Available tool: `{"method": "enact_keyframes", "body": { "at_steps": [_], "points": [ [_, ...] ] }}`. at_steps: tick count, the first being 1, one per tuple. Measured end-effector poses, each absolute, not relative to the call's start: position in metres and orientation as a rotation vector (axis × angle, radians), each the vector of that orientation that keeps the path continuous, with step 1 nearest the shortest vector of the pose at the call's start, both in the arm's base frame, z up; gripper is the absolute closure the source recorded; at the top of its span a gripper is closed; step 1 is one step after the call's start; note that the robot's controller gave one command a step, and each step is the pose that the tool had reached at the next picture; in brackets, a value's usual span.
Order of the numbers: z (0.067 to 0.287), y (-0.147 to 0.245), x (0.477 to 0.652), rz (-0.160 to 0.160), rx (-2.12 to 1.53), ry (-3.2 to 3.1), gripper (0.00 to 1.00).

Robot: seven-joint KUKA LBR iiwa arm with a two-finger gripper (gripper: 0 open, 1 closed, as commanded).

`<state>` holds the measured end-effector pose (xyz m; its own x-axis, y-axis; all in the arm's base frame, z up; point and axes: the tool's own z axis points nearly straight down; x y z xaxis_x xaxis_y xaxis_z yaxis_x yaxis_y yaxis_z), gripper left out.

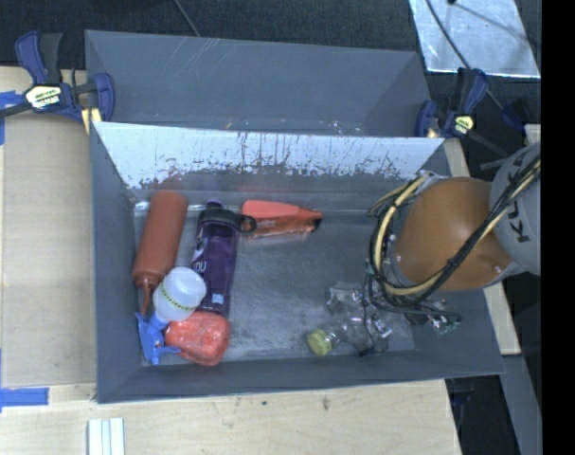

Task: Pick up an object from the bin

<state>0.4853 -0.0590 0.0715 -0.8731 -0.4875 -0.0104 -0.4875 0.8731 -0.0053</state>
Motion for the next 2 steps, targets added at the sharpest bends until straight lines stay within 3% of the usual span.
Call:
{"method": "enact_keyframes", "body": {
  "at_steps": [2],
  "points": [
    [0.0739, -0.059, 0.485, -0.003, -0.789, 3.032, 1.0]
  ]
}}
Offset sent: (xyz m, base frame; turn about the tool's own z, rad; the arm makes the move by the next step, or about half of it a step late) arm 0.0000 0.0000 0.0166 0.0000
